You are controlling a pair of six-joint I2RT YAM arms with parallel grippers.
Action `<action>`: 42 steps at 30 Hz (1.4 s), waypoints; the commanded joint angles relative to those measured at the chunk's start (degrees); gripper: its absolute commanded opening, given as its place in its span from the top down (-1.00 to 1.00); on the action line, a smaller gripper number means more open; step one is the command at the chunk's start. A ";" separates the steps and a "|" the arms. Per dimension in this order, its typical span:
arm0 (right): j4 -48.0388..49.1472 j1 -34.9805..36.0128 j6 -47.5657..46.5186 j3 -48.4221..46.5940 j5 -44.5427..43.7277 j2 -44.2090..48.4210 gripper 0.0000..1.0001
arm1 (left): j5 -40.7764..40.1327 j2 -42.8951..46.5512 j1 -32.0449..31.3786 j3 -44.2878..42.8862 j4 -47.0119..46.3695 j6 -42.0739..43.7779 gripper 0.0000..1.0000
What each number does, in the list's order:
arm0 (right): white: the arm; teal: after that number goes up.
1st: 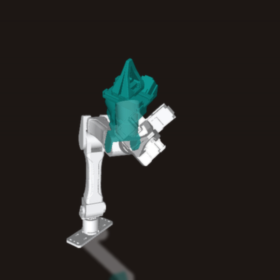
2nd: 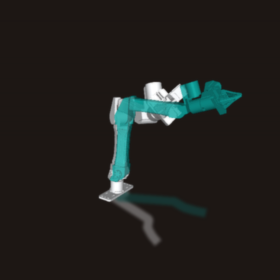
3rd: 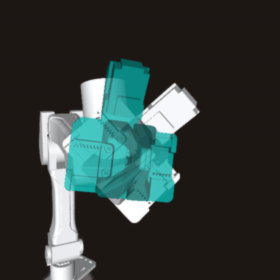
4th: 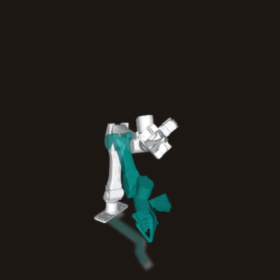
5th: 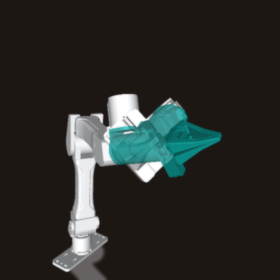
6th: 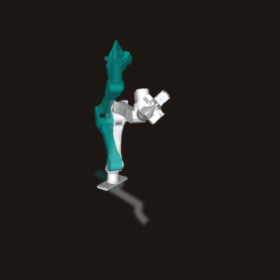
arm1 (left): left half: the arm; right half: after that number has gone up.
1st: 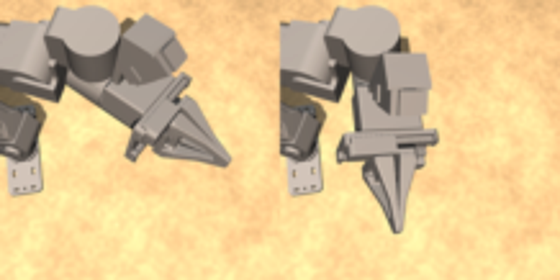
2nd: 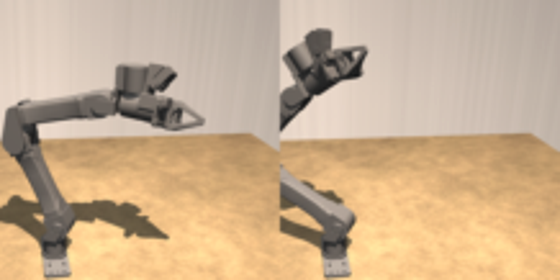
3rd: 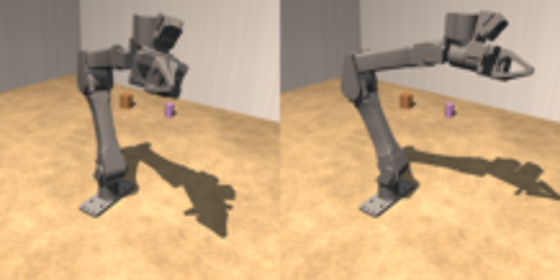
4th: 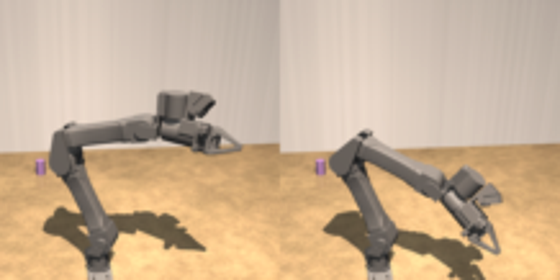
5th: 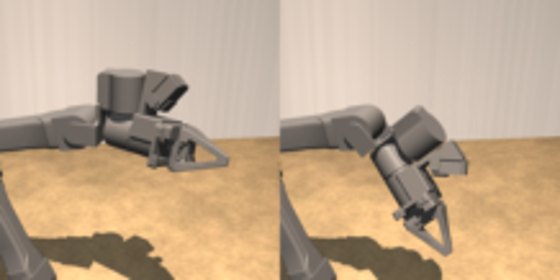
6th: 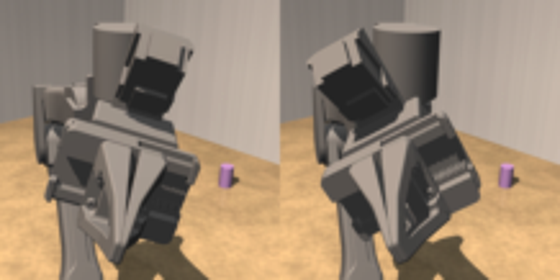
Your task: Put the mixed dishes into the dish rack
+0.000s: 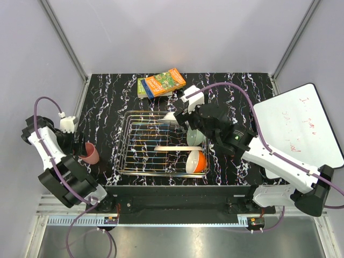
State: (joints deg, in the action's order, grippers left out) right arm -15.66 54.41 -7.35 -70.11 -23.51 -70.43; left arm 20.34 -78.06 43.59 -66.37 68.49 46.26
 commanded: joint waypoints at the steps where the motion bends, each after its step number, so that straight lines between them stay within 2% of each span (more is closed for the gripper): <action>1: 2.65 -0.18 1.73 -2.58 -1.28 0.47 -0.78 | -2.41 1.07 0.18 2.12 -9.51 -2.23 -0.98; 8: 2.04 -0.18 1.91 -2.75 -0.40 -0.05 -0.73 | -1.62 0.63 0.09 3.61 -12.49 -3.90 -0.98; 10: 1.95 -0.18 1.91 -3.10 -0.49 -0.32 -0.69 | -1.88 0.28 0.00 5.10 -15.21 -4.07 -0.85; 13: 1.86 -0.10 1.73 -3.98 -0.49 -0.93 -0.66 | -3.20 -1.56 -0.35 8.88 -18.56 -3.99 -0.40; 15: 1.69 -0.18 1.55 -4.34 -0.49 -1.37 -0.65 | -3.03 -4.02 -0.35 9.85 -18.83 -4.25 -0.33; 19: 1.42 -0.18 1.55 -5.04 -0.40 -1.72 -0.61 | -2.67 -6.22 -1.05 10.56 -20.32 -5.12 0.01; 21: 1.42 -0.18 1.82 -4.95 -0.40 -1.64 -0.57 | -2.50 -6.66 -1.93 10.12 -20.41 -5.65 0.26; 22: 1.42 -0.10 1.99 -4.87 -0.40 -1.81 -0.57 | -2.58 -6.93 -2.28 9.51 -20.33 -6.35 0.52; 24: 1.42 -0.18 2.61 -4.60 0.04 -1.90 -0.54 | -2.23 -6.75 -3.51 8.72 -19.89 -6.88 0.73; 25: 1.42 -0.18 2.87 -4.43 0.21 -1.90 -0.54 | -1.71 -5.97 -3.78 7.49 -18.84 -7.23 0.97; 28: 1.68 -0.18 4.97 -4.60 1.62 -2.69 -0.57 | 3.55 -4.12 -5.01 2.15 -14.64 -8.46 1.00; 29: 1.95 -0.18 5.59 -4.86 3.45 -3.04 -0.60 | 7.92 -4.03 -5.79 0.03 -13.13 -8.90 1.00; 31: 2.04 -0.88 7.00 -6.52 6.61 -4.53 -0.76 | 13.56 -4.29 -6.50 -8.02 -8.49 -11.09 1.00; 32: 2.21 -1.24 9.09 -7.32 10.37 -5.15 -0.82 | 20.29 -4.64 -6.85 -11.29 -6.72 -11.80 1.00; 34: 2.65 -2.81 11.47 -9.51 14.43 -6.81 -0.98 | 27.35 -6.13 -8.78 -20.76 -2.07 -14.51 1.00; 35: 3.78 -3.87 15.05 -10.04 20.72 -7.17 -0.99 | 34.52 -6.83 -9.75 -23.78 -0.65 -15.31 1.00; 37: 6.15 -7.37 21.37 -10.66 28.56 -8.31 -0.99 | 40.19 -8.76 -13.87 -30.97 1.90 -18.38 1.00; 38: 9.91 -8.26 23.68 -10.49 35.74 -8.40 -0.99 | 44.40 -9.38 -15.63 -32.84 2.00 -19.44 1.00; 42: 23.37 -10.99 33.09 -7.25 49.59 -9.46 -1.00 | 53.47 -12.80 -27.31 -38.21 1.91 -23.31 1.00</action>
State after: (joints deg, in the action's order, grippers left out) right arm -8.88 45.69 13.06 -77.62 5.96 -79.44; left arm 55.53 -86.89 24.80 -100.64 65.65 28.56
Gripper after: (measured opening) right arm 0.994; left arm 0.155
